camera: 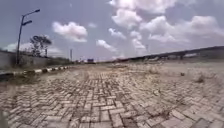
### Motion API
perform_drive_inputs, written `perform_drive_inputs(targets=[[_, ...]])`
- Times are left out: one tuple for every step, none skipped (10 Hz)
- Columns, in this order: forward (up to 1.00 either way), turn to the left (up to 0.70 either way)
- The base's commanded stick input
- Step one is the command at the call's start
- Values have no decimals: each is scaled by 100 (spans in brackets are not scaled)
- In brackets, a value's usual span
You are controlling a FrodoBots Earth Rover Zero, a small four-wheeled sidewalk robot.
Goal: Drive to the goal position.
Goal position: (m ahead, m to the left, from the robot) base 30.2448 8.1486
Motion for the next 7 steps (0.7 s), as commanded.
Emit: perform_drive_inputs(targets=[[70,0],[70,35],[70,35],[70,35],[70,0],[70,0],[70,0]])
